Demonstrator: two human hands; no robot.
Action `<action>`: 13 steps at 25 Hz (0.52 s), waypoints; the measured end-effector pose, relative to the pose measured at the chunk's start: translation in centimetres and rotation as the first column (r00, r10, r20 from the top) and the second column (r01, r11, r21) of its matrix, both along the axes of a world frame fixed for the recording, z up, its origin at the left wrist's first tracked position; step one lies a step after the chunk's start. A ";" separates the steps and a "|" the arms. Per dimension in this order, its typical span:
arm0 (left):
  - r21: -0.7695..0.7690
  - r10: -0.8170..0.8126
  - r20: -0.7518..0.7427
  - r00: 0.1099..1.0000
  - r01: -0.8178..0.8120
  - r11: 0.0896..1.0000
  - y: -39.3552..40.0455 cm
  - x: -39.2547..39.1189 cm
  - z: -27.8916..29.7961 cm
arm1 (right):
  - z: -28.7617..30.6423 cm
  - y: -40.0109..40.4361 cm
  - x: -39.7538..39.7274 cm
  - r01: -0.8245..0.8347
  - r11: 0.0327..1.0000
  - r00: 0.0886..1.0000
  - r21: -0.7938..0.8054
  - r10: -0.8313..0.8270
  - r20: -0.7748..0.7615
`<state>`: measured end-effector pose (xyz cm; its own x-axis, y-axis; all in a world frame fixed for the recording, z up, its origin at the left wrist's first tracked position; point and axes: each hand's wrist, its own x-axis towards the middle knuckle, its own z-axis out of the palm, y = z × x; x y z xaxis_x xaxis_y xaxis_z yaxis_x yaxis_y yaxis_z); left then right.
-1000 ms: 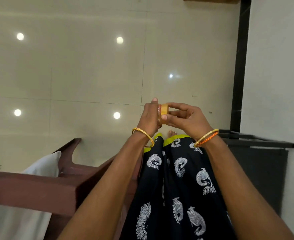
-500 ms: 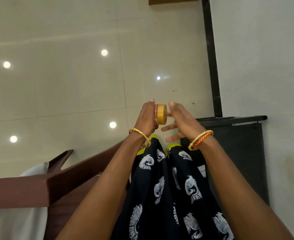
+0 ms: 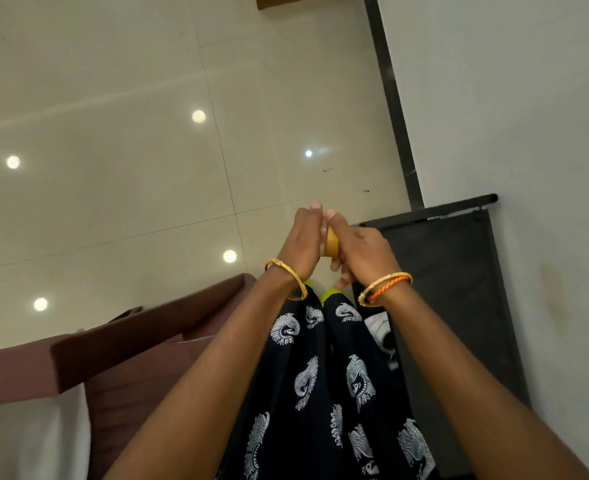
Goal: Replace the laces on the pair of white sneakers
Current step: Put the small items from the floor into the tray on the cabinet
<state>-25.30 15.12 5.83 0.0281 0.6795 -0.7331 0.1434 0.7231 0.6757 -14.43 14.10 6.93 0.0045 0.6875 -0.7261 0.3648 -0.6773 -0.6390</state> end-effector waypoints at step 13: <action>-0.200 -0.011 0.107 0.994 0.032 0.979 -1.7 2.0 2.0 | -0.3 -4.8 5.2 -0.044 0.953 0.964 0.299 0.119 -0.236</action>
